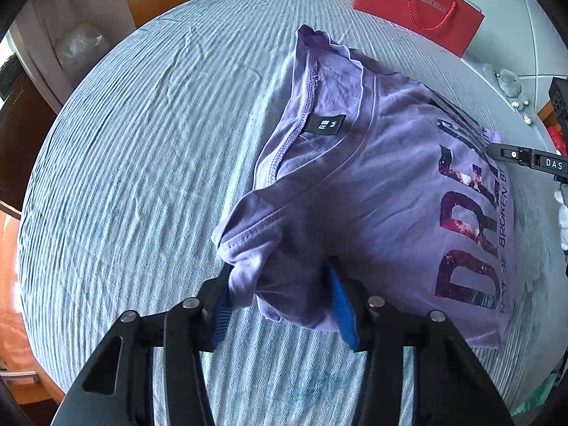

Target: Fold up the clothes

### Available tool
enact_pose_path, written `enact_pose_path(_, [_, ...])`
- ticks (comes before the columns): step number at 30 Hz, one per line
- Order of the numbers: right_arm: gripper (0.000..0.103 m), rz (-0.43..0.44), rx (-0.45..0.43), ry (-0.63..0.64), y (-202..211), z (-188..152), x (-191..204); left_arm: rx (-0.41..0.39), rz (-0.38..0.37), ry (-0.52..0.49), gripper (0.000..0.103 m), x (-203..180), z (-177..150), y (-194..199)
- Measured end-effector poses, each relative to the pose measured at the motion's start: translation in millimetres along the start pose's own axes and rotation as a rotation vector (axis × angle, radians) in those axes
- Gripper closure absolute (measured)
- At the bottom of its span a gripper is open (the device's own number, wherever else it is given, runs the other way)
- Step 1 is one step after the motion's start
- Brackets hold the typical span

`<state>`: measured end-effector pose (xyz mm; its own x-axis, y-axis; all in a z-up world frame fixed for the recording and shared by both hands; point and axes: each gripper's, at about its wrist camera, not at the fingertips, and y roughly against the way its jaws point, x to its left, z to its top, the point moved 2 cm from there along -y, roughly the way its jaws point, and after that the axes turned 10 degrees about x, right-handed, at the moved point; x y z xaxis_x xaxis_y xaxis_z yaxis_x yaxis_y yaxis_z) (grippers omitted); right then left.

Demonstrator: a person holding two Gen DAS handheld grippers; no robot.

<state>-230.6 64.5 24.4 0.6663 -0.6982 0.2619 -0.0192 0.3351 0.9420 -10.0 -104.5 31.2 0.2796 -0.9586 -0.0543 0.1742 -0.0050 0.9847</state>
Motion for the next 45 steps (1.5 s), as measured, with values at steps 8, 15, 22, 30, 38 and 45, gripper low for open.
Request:
enact_pose_path(8, [0.078, -0.028, 0.005, 0.014, -2, 5, 5, 0.026, -0.077, -0.042, 0.083, 15, -2, 18])
enact_pose_path(15, [0.078, -0.018, -0.024, -0.02, -4, 9, 3, 0.042, -0.136, -0.04, 0.081, 16, -4, 29])
enact_pose_path(22, [0.076, -0.042, -0.042, -0.014, -5, 9, 4, 0.041, -0.127, -0.055, 0.079, 9, -10, 41])
enact_pose_path(30, [0.082, -0.108, -0.008, 0.044, -6, 9, 11, 0.002, -0.095, -0.065, 0.085, 2, -20, 53])
enact_pose_path(38, [0.093, -0.13, -0.01, 0.079, -4, 3, 17, -0.007, -0.097, -0.094, 0.092, -4, -26, 61])
enact_pose_path(45, [0.095, -0.146, -0.047, 0.096, 11, -3, 25, -0.034, -0.114, -0.073, 0.094, -6, -36, 72])
